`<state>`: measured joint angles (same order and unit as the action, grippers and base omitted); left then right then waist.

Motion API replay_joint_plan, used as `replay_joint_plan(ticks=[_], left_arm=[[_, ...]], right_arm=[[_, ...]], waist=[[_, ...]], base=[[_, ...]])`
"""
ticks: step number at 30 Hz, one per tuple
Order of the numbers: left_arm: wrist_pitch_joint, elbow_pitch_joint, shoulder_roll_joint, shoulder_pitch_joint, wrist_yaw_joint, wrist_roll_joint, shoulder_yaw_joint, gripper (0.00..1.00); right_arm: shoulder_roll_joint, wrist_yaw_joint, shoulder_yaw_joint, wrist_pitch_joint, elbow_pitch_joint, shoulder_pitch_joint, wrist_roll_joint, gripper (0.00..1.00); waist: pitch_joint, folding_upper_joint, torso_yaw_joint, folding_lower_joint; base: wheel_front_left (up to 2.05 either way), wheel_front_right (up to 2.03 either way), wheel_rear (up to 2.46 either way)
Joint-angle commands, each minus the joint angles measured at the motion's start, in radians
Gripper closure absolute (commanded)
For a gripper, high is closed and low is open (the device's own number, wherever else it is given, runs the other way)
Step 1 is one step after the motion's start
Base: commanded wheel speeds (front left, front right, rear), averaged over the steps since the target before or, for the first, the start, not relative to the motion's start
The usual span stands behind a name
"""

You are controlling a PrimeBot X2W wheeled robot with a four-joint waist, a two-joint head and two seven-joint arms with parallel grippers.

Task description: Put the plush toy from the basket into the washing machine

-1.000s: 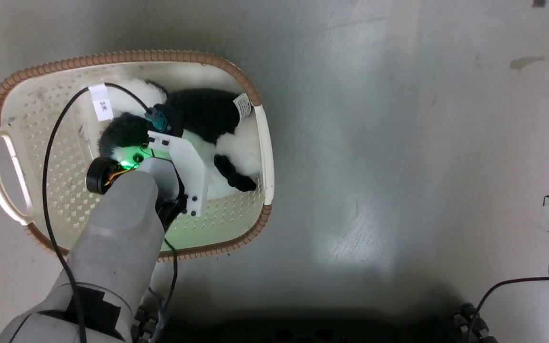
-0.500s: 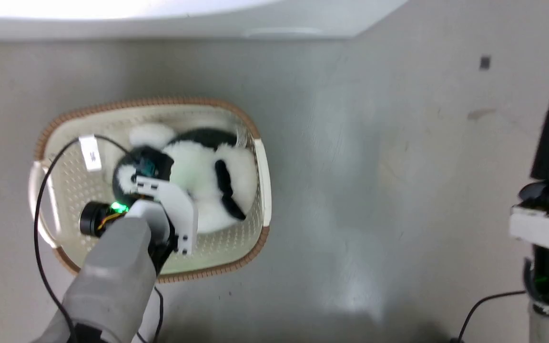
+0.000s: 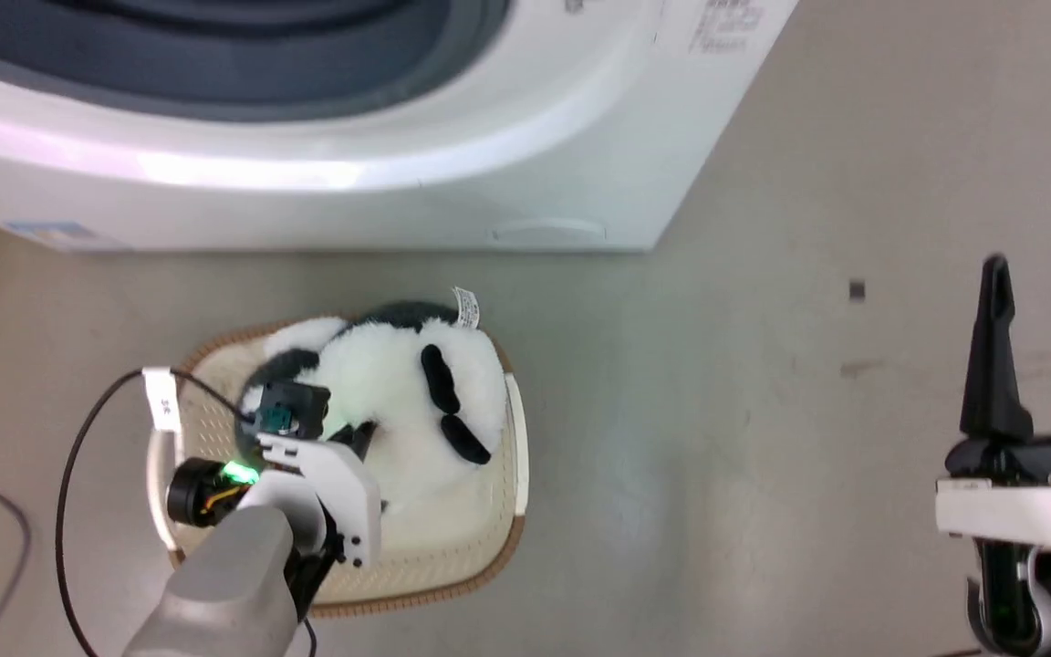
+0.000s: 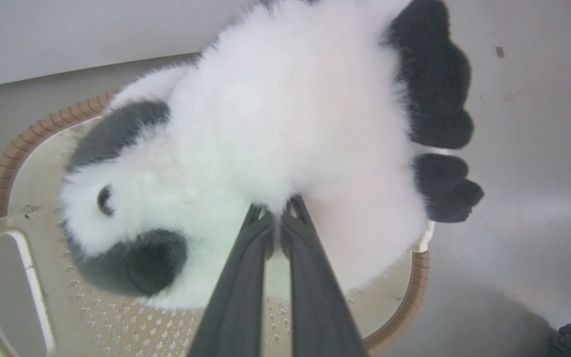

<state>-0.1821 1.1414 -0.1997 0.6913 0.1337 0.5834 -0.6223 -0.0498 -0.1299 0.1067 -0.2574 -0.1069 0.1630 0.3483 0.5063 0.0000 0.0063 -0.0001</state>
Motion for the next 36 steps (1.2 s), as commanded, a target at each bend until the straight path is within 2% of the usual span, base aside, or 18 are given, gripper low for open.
replay_joint_plan(ticks=[1,11,22,29,36], left_arm=[[-0.009,-0.007,-0.003,-0.006,-0.003,0.004,-0.002,1.0],[-0.078,-0.098,-0.041,-0.04,-0.013,-0.002,-0.014,1.0],[-0.079,-0.419,-0.097,-0.071,-0.118,-0.082,0.109,1.0],[-0.08,-0.512,-0.123,-0.048,-0.148,-0.102,0.193,1.0],[-0.08,-0.519,-0.128,0.077,-0.165,-0.122,0.258,1.0]], right_arm=[[0.0,-0.001,0.001,-0.004,0.002,-0.012,0.005,0.0],[0.0,-0.001,0.006,-0.004,0.027,-0.093,0.012,0.0],[0.0,-0.001,0.005,-0.004,0.03,-0.128,0.016,0.0],[0.0,-0.001,-0.007,-0.004,0.021,-0.12,0.022,0.0],[0.0,-0.001,-0.003,-0.004,0.002,-0.075,0.022,0.0]], waist=[[-0.061,0.0,0.013,0.0001],[-0.199,0.0,0.045,0.0001],[-0.262,0.0,0.046,0.0001],[-0.232,0.0,0.011,0.0001],[-0.119,0.0,-0.028,0.0001]], base=[[0.0,0.0,0.0],[0.0,0.0,0.0],[0.0,0.0,0.0],[0.0,0.0,0.0],[0.0,0.0,0.0]])
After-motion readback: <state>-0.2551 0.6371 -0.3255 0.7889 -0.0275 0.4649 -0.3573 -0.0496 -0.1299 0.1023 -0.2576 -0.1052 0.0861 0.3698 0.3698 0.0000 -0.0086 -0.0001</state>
